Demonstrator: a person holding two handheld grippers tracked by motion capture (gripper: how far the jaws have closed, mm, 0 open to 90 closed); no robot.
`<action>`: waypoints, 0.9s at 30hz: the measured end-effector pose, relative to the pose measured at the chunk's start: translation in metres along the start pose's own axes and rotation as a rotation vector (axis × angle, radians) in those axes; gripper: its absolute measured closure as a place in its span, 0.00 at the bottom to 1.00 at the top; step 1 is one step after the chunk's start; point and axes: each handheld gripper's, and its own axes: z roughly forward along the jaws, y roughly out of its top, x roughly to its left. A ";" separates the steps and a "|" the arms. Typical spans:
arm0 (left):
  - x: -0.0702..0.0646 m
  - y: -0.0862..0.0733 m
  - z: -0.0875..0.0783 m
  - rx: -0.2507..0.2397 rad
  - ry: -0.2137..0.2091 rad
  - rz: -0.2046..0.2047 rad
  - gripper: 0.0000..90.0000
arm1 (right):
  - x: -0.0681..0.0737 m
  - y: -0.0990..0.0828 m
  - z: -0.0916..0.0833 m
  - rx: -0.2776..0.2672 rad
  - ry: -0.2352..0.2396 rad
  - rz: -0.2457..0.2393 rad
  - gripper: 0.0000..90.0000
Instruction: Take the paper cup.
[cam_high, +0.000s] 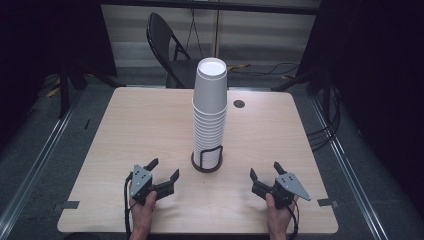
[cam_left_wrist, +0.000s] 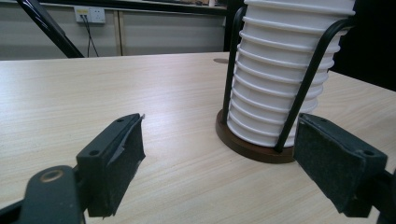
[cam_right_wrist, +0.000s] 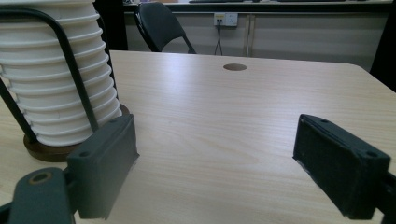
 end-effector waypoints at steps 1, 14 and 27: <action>0.000 0.000 0.000 0.001 0.000 0.002 0.18 | 0.000 0.000 0.000 0.000 0.000 0.000 0.15; 0.001 -0.001 -0.002 -0.015 -0.014 -0.008 0.18 | 0.006 0.007 0.007 0.052 0.057 -0.031 0.16; 0.000 -0.001 -0.002 -0.017 -0.016 0.014 0.18 | 0.020 0.028 0.012 0.026 0.142 -0.031 0.17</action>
